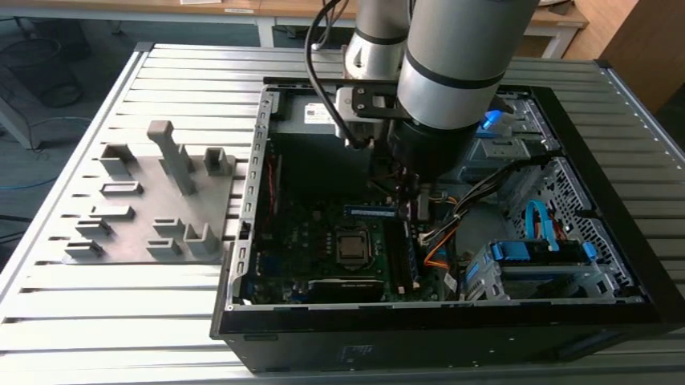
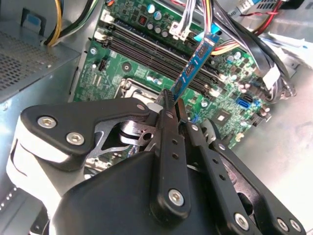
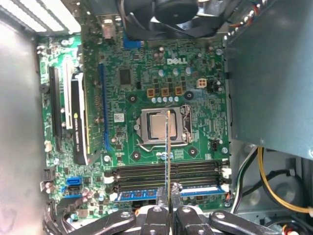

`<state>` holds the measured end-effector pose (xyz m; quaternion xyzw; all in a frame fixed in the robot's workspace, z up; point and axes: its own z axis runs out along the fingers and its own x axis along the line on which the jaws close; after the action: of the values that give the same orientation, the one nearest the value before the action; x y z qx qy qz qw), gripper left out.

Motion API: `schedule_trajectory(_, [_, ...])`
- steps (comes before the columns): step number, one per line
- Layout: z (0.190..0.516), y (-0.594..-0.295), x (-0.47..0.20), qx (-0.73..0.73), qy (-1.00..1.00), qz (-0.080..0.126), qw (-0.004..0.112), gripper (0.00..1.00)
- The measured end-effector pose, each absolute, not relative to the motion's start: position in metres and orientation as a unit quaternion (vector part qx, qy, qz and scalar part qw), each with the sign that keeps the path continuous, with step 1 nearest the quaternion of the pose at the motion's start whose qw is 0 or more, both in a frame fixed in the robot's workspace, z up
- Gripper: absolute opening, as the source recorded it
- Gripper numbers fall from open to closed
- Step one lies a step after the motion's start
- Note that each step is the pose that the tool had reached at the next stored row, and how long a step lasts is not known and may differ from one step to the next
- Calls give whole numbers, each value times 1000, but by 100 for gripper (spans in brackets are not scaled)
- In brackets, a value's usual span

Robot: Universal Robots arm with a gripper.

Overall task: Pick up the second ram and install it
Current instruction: 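Insert the second ram into the second slot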

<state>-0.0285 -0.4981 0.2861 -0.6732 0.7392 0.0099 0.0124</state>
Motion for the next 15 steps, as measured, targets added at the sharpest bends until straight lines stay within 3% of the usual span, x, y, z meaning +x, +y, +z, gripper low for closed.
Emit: schedule_trajectory(15, [286, -498, -29, -617, 787, 9, 13, 14])
